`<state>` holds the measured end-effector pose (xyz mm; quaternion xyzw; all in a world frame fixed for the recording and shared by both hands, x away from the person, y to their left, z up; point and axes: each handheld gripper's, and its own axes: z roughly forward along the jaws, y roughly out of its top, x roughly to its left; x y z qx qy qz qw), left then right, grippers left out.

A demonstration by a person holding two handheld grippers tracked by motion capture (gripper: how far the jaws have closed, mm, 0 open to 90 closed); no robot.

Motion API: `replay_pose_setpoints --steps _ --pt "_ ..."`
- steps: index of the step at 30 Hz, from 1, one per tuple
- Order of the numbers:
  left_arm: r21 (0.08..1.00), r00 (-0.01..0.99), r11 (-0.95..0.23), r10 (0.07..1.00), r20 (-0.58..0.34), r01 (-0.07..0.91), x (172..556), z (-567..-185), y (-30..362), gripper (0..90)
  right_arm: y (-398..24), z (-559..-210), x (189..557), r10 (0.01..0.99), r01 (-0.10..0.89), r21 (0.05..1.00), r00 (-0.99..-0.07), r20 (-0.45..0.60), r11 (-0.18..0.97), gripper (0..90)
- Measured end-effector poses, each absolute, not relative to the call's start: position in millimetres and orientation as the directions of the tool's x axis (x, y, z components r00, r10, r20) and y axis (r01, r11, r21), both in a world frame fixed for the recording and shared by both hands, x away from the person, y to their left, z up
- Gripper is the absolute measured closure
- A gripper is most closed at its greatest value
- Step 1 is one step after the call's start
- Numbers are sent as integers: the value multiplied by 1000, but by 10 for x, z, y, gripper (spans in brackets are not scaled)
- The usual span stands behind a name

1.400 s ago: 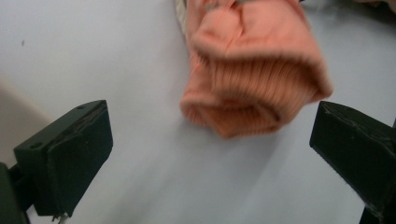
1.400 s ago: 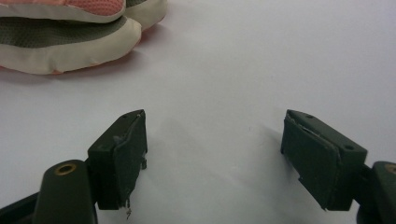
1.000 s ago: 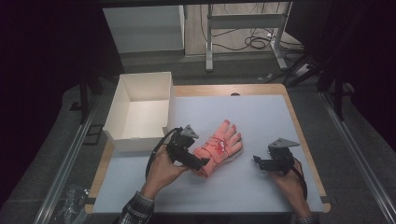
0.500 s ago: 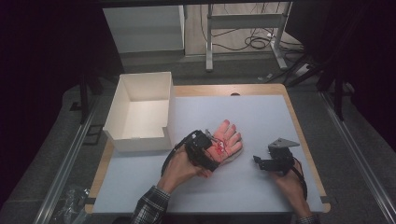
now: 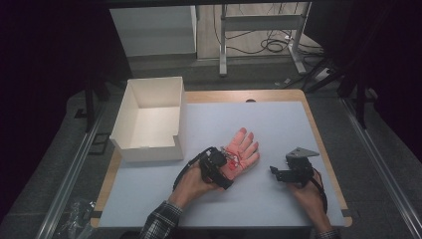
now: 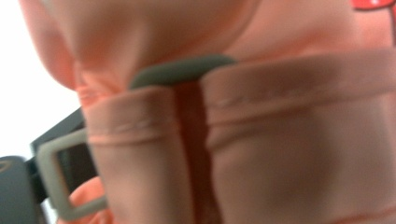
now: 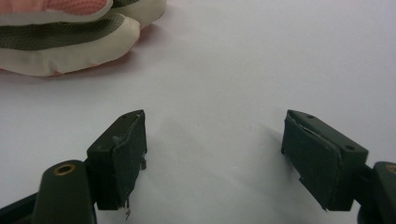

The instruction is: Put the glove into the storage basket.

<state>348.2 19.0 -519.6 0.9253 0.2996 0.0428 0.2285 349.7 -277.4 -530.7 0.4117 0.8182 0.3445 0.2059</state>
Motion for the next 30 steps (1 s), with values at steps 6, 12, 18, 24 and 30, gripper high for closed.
replay_pose_setpoints --steps 6,12,18,24,30 --pt "469 813 -699 577 -75 539 3460 -5142 237 287 -2773 -5307 3496 816 532 734 -575 -52 422 224" --pt "478 824 -701 559 -91 529 3469 -5072 282 395 -2773 -5307 3497 816 532 734 -575 -52 422 223" --pt "498 810 -675 578 -102 544 3513 -4995 319 429 -2774 -5306 3497 815 532 733 -576 -53 424 223" --pt "512 792 -656 605 -82 555 3570 -4864 349 433 -2773 -5307 3497 816 532 734 -575 -52 422 223" --pt "531 768 -624 635 -82 573 3654 -4753 395 445 -2772 -5306 3496 817 533 734 -574 -50 420 223"
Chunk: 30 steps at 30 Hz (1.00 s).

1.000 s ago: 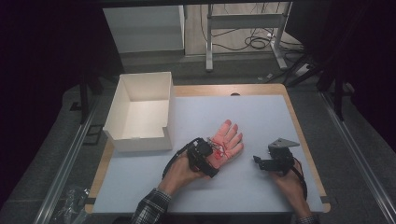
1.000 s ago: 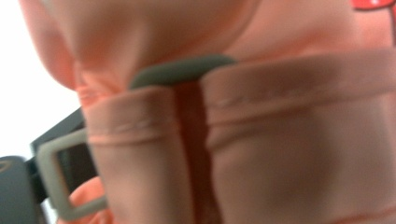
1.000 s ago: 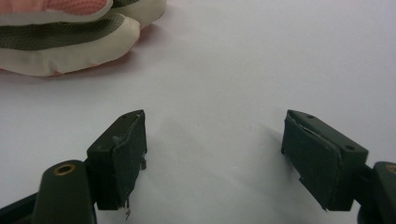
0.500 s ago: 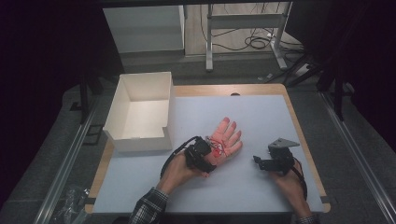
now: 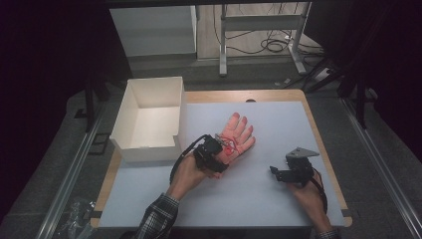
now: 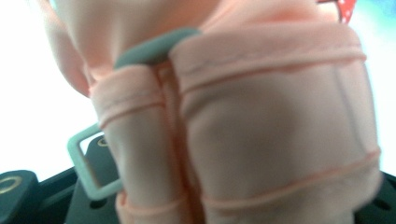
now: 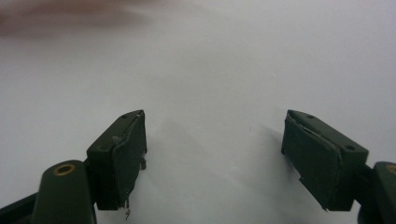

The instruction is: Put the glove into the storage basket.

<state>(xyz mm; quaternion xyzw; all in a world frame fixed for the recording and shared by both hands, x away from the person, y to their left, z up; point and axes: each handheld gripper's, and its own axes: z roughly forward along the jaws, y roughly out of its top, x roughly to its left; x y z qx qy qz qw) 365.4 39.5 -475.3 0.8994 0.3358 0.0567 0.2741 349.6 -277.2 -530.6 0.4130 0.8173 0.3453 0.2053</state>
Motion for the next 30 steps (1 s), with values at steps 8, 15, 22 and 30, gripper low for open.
replay_pose_setpoints --steps 8,15,22,30 --pt "541 740 -593 667 -86 596 3796 -4592 447 458 -2773 -5307 3497 816 532 734 -575 -52 422 222" --pt "562 716 -559 692 -91 610 3915 -4358 475 464 -2770 -5306 3494 817 536 732 -575 -47 419 222" --pt "570 697 -535 711 -95 623 4037 -4138 527 466 -2771 -5306 3494 816 535 733 -576 -47 420 221" --pt "593 655 -496 753 -71 634 4122 -3845 697 464 -2770 -5308 3495 816 534 735 -576 -47 418 221"
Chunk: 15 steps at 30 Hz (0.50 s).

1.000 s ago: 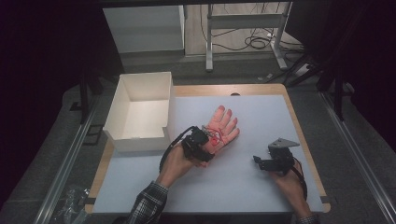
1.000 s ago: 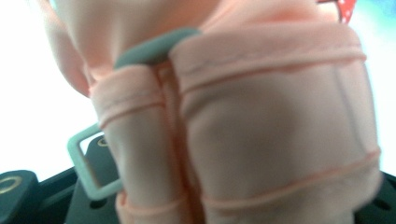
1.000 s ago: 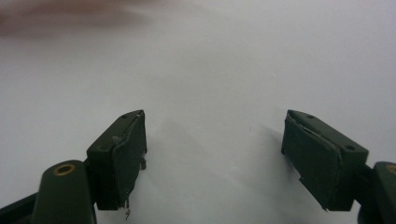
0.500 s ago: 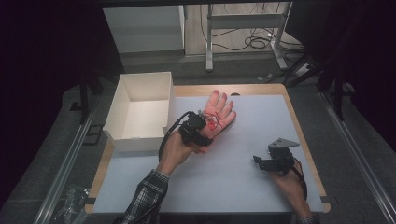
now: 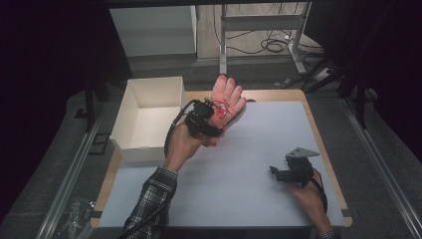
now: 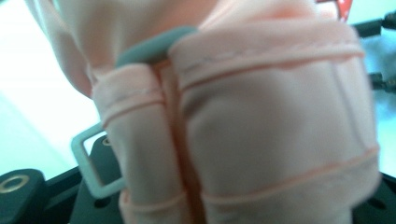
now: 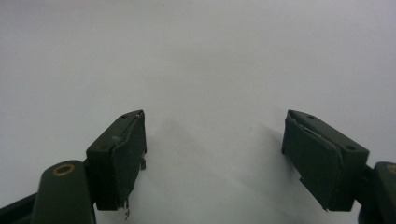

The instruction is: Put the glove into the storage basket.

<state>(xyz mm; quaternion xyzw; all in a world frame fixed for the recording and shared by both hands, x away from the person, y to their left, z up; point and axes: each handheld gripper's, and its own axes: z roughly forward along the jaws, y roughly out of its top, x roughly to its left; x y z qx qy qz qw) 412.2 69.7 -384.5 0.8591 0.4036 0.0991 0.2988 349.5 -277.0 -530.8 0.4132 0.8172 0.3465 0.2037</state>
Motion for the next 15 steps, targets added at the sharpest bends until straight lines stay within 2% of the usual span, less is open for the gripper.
replay_pose_setpoints --steps 15 --pt "632 497 -361 866 -44 686 4262 -3454 1358 461 -2770 -5308 3495 816 534 734 -576 -46 418 220"
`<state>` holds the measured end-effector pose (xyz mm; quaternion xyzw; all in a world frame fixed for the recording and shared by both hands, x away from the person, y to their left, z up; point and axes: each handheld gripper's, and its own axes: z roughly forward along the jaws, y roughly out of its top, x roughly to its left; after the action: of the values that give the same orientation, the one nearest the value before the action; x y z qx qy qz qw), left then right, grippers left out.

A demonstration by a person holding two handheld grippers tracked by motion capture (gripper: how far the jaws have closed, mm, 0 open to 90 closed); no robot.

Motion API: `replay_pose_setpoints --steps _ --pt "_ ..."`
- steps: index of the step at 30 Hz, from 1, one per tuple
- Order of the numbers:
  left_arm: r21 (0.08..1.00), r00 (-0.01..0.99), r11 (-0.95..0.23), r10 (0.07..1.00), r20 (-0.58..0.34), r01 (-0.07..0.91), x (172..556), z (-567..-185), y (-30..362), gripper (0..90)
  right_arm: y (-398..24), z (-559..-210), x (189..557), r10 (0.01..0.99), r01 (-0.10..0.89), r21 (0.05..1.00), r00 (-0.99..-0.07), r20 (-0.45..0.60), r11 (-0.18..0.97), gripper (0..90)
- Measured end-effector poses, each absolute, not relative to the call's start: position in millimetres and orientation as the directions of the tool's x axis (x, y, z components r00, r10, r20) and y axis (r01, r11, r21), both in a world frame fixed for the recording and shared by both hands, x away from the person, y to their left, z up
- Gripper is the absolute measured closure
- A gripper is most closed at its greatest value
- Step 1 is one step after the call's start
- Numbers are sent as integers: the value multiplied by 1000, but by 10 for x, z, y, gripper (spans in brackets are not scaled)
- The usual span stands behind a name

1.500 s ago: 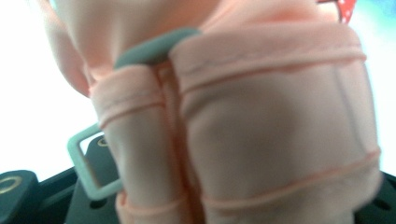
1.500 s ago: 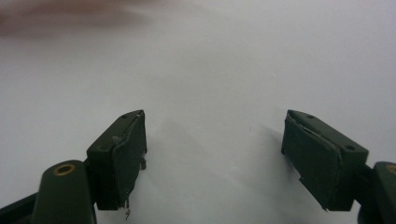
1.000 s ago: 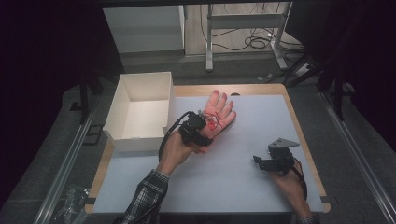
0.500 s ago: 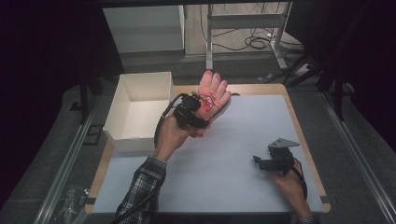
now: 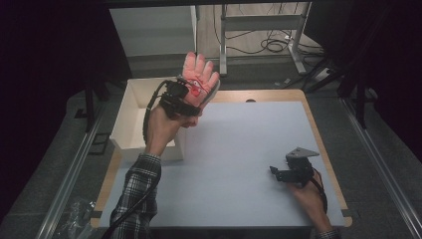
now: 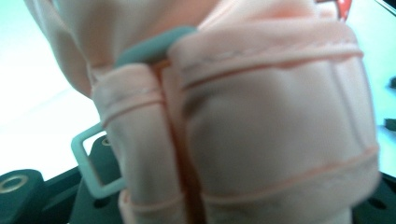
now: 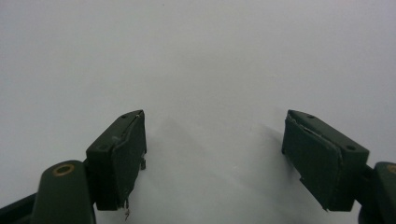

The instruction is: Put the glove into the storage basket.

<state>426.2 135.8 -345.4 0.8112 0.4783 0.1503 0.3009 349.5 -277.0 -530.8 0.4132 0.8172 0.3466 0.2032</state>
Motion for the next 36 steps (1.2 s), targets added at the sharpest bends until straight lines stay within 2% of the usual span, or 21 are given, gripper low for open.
replay_pose_setpoints --steps 19,36 --pt "616 280 -187 958 -58 765 4333 -3590 2146 456 -2771 -5309 3497 816 532 735 -577 -49 420 220" --pt "577 227 -137 970 -87 805 4476 -4030 2292 450 -2772 -5309 3497 816 532 735 -576 -50 420 220"
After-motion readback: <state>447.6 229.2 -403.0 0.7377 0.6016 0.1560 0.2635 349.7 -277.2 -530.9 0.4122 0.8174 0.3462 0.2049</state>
